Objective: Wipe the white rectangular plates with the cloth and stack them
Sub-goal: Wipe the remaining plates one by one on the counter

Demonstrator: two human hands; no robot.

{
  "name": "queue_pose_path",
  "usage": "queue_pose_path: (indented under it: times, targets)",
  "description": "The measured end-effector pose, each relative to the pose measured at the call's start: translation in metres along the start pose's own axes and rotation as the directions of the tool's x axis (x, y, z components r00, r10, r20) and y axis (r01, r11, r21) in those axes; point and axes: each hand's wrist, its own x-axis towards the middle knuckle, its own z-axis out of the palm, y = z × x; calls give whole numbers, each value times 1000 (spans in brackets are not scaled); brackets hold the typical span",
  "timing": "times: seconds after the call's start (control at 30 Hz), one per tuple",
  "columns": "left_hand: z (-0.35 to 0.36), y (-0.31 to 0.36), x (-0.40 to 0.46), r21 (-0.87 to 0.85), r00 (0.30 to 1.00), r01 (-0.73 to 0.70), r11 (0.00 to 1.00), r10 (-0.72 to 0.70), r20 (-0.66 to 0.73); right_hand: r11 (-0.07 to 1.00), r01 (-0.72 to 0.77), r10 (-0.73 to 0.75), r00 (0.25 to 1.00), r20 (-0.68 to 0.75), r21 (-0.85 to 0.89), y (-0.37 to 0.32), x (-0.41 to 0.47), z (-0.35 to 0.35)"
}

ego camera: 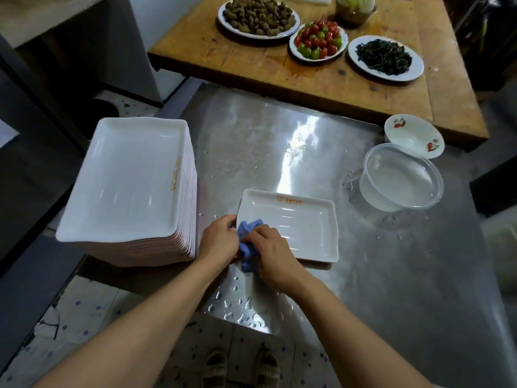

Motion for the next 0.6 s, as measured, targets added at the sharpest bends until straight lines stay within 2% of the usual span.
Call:
queue_pose_path:
  times: [0.13,0.33,0.5,0.6]
  targets:
    - [2,8,0,67,999,18,998,-16,-30,994,-35,38,999,-19,104,3,-1,-6]
    - [7,7,-2,287,997,-40,957,55,-46,992,-122,124,992,-30,44,22,-19,-14]
    - [9,5,1,294,995,-81,952,93,-25,953,-301,299,952,-61,-33,58,-42,-34]
    - [9,3,2,320,992,-110,941,124,-25,917,-398,393,906,-160,1,70,-47,-41]
